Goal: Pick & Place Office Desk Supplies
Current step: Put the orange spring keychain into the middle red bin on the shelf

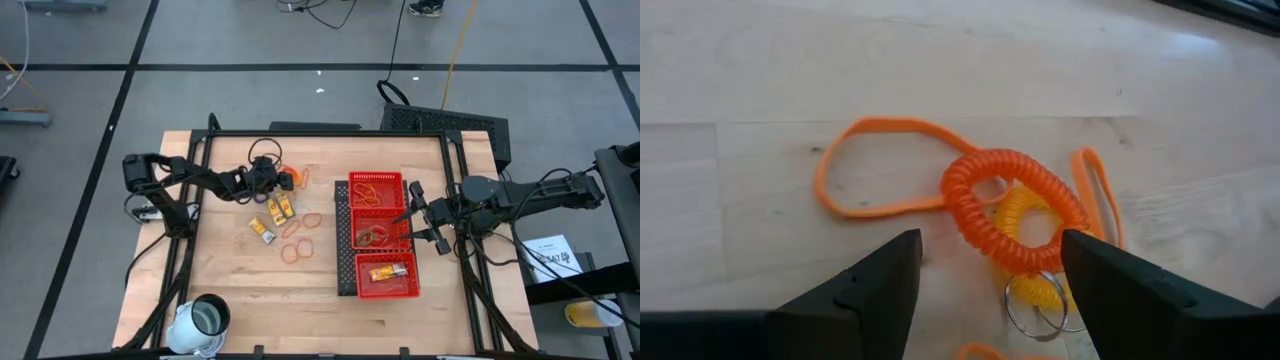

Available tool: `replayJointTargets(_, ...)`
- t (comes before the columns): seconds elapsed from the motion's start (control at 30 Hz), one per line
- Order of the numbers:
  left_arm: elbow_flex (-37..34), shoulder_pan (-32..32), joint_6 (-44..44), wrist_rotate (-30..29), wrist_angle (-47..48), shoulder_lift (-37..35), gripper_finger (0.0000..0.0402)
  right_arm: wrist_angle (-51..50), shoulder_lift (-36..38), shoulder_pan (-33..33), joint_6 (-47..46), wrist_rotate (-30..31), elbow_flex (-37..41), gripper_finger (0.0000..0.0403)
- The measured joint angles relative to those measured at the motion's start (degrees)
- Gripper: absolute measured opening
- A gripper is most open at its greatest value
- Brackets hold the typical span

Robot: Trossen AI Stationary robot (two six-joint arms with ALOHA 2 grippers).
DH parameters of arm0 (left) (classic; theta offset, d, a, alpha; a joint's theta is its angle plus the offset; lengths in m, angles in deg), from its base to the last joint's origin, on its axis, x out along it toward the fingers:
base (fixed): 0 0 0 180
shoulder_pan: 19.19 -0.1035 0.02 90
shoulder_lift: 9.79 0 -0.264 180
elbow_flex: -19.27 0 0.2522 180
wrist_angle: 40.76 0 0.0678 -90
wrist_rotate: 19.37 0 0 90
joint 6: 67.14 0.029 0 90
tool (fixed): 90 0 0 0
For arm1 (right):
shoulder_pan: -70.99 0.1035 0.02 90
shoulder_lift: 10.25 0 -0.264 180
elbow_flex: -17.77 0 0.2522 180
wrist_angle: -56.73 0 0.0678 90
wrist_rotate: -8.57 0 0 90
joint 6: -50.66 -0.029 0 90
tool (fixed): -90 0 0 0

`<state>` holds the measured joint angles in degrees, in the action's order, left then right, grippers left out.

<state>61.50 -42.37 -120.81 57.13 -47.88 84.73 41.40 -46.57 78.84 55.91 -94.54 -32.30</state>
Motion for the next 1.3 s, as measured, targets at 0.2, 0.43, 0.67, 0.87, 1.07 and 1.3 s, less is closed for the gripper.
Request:
replayJointTargets(0.2,-0.1,0.0,0.9,0.0,-2.1,0.1,0.0253,0.0,0.0,0.0,0.0,0.0,0.0,0.0164)
replayJointTargets(0.43,-0.1,0.0,2.0,0.2,-2.1,0.1,0.0253,0.0,0.0,0.0,0.1,0.0,0.0,0.0164)
replayJointTargets(0.67,-0.1,0.0,1.6,-1.2,-1.3,0.1,0.0238,0.0,0.0,0.0,0.1,0.0,0.0,0.0164)
replayJointTargets(0.87,-0.1,-0.5,1.0,-1.8,-1.1,0.1,0.0152,0.0,0.0,0.0,0.0,0.0,0.0,0.0164)
replayJointTargets(1.07,-0.1,-0.8,3.7,-1.7,-1.1,0.1,0.0046,0.0,0.0,0.0,0.0,0.0,0.0,0.0164)
replayJointTargets(1.3,-0.1,-0.6,5.6,-1.3,-1.2,0.1,0.0015,0.0,0.0,0.0,-0.1,0.0,0.0,0.0164)
